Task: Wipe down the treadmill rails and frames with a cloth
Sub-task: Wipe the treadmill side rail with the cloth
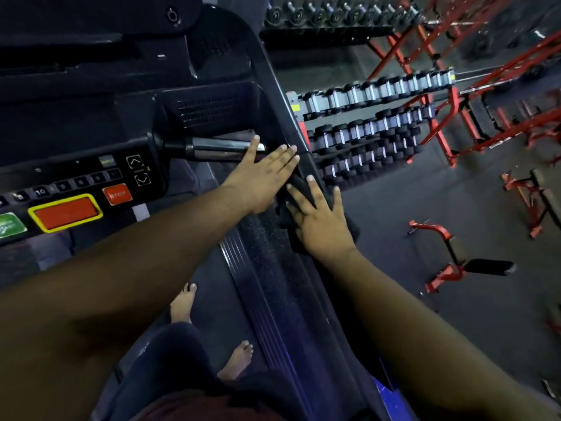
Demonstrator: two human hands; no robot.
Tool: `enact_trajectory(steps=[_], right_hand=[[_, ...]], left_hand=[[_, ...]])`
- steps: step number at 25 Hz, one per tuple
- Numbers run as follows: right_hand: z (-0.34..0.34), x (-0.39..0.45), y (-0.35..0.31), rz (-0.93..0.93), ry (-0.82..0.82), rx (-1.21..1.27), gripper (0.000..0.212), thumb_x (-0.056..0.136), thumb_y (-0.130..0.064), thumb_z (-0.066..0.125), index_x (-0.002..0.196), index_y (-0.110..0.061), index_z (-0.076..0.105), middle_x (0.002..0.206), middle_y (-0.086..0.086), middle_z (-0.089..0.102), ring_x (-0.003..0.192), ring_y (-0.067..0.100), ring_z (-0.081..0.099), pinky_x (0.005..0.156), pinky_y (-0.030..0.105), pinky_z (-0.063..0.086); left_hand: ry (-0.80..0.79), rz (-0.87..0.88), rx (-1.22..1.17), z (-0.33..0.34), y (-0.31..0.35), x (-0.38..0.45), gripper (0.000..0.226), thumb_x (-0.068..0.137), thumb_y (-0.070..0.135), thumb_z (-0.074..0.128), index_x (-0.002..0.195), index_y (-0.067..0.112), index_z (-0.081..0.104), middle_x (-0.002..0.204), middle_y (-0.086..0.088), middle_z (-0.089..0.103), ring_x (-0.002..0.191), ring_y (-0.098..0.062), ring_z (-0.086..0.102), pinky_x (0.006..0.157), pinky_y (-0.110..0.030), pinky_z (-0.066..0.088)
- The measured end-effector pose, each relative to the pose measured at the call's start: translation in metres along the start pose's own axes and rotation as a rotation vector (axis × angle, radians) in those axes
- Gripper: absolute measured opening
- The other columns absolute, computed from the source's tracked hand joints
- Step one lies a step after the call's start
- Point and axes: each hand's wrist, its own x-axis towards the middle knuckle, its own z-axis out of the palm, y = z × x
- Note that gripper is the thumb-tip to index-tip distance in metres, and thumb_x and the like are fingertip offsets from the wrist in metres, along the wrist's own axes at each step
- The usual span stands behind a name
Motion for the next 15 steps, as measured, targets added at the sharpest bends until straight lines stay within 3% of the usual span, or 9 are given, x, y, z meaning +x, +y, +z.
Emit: enact_trajectory(steps=[5, 8, 11, 13, 15], right_hand=[[0.037, -0.142, -0.004, 0.07, -0.003, 0.178, 0.081, 0.08, -0.04, 0.073, 0.152, -0.03, 0.035, 0.166, -0.004, 0.008, 0.153, 0.034, -0.002, 0.115, 0.063, 0.022], [0.028, -0.111, 0.007, 0.092, 0.054, 0.321, 0.081, 0.086, -0.042, 0.06, 0.155, -0.039, 0.019, 0.167, -0.002, -0.006, 0.152, 0.035, -0.006, 0.114, 0.067, 0.02], [0.008, -0.056, 0.008, 0.175, 0.044, 0.502, 0.084, 0.088, -0.04, 0.056, 0.155, -0.042, 0.006, 0.167, -0.002, -0.005, 0.152, 0.035, 0.003, 0.113, 0.063, 0.025], [0.019, -0.087, 0.011, 0.2, 0.058, 0.572, 0.084, 0.088, -0.036, 0.057, 0.156, -0.038, 0.009, 0.167, 0.002, 0.002, 0.15, 0.035, 0.013, 0.11, 0.057, 0.037], [0.039, -0.164, 0.009, 0.201, 0.075, 0.593, 0.082, 0.089, -0.034, 0.057, 0.157, -0.034, 0.011, 0.166, 0.006, 0.007, 0.148, 0.036, 0.019, 0.103, 0.053, 0.045]], left_hand=[[-0.032, -0.075, -0.073, 0.005, 0.033, -0.026, 0.09, 0.095, 0.033, 0.051, 0.156, 0.012, -0.011, 0.165, -0.006, -0.015, 0.153, -0.02, -0.006, 0.115, -0.069, -0.003], [-0.076, -0.142, -0.117, 0.006, 0.07, -0.038, 0.089, 0.095, 0.032, 0.051, 0.156, 0.013, -0.012, 0.165, -0.004, -0.016, 0.153, -0.018, -0.006, 0.116, -0.067, -0.003], [-0.073, -0.29, -0.313, 0.002, 0.097, -0.048, 0.089, 0.092, 0.023, 0.051, 0.157, 0.015, -0.009, 0.166, -0.001, -0.012, 0.153, -0.016, -0.004, 0.117, -0.065, -0.003], [-0.062, -0.363, -0.382, 0.002, 0.119, -0.057, 0.088, 0.091, 0.021, 0.052, 0.157, 0.016, -0.006, 0.166, 0.0, -0.009, 0.153, -0.015, -0.002, 0.118, -0.064, -0.003], [-0.07, -0.328, -0.314, 0.0, 0.141, -0.067, 0.087, 0.092, 0.024, 0.053, 0.157, 0.016, -0.004, 0.167, 0.001, -0.008, 0.153, -0.015, 0.0, 0.117, -0.065, 0.0]])
